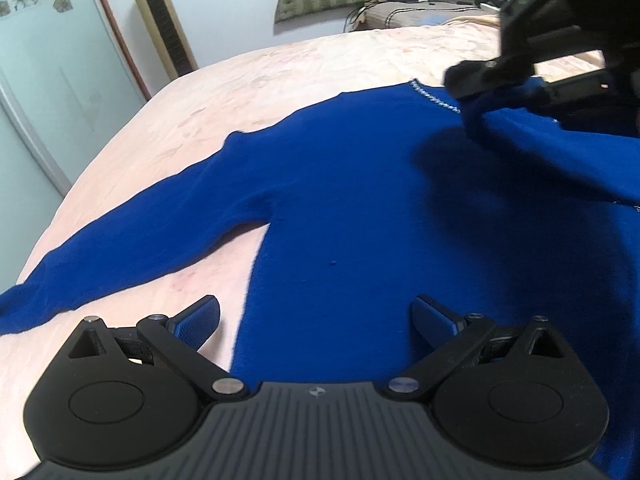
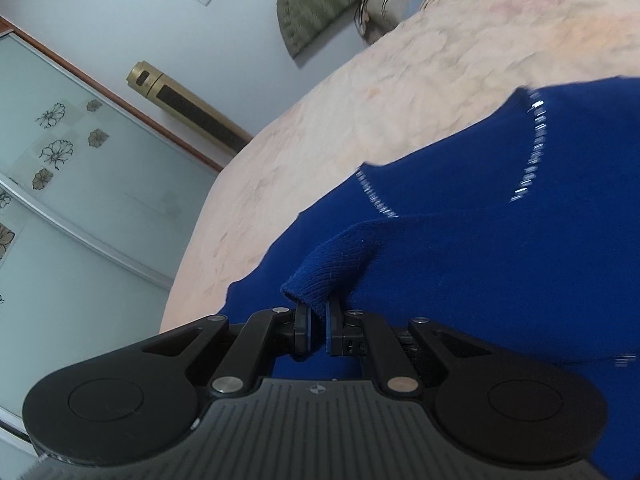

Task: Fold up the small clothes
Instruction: 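Carry the held sleeve across the sweater body toward the neckline, then open the right gripper to lay the sleeve on the sweater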

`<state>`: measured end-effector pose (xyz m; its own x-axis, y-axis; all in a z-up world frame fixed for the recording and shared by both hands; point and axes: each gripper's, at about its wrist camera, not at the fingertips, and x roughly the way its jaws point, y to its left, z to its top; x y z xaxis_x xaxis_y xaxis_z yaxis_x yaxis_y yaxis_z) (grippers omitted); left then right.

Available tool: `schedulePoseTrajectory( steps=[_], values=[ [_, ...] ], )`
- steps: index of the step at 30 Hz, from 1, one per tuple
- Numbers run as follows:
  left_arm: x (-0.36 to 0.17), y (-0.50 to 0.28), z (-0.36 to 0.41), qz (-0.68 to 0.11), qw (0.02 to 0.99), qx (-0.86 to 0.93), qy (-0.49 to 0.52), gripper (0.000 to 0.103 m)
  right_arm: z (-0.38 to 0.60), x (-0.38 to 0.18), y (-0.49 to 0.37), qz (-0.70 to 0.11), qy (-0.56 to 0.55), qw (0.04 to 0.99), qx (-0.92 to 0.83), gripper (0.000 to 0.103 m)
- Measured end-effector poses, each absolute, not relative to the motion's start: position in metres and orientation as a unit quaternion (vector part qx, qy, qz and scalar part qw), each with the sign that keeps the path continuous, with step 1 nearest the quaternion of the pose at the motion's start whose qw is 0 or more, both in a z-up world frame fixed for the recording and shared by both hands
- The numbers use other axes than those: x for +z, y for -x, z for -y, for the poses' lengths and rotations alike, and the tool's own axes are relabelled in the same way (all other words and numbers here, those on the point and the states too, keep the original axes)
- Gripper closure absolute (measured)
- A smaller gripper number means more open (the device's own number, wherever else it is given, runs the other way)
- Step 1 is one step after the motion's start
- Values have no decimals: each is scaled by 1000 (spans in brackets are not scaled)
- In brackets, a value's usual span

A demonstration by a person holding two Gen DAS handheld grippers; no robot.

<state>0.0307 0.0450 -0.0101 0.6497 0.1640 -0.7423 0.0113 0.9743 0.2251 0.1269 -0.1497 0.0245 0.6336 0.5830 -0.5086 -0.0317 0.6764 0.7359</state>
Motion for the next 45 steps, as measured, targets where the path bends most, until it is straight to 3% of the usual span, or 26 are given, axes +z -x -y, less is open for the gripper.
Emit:
schedulePoseTrajectory(
  steps=[16,20,23,27,31,39,43,45],
  values=[
    [-8,-26,-62,-419,902,52,-93,0,83,24,-166,-414,-347,813,219,90],
    [-7,-25,-66,-417,902,54,-95,0,80,6,-173,-448,-349,793,219,62],
    [-9,-27,-72,-421,901,61,-87,0,87,9,-163,-437,-348,797,232,59],
    [-8,-27,-76,-424,900,63,-76,0,92,15,-153,-421,-350,793,266,43],
    [-6,-24,-78,-418,902,71,-86,0,83,7,-156,-452,-307,805,233,43],
    [-2,-23,-90,-416,901,92,-82,0,75,33,-148,-389,-228,871,197,44],
    [-1,-22,-90,-416,900,94,-87,0,63,20,-172,-409,-255,850,214,43],
    [0,-21,-90,-414,900,96,-92,0,46,11,-181,-427,-209,860,187,48]
  ],
)
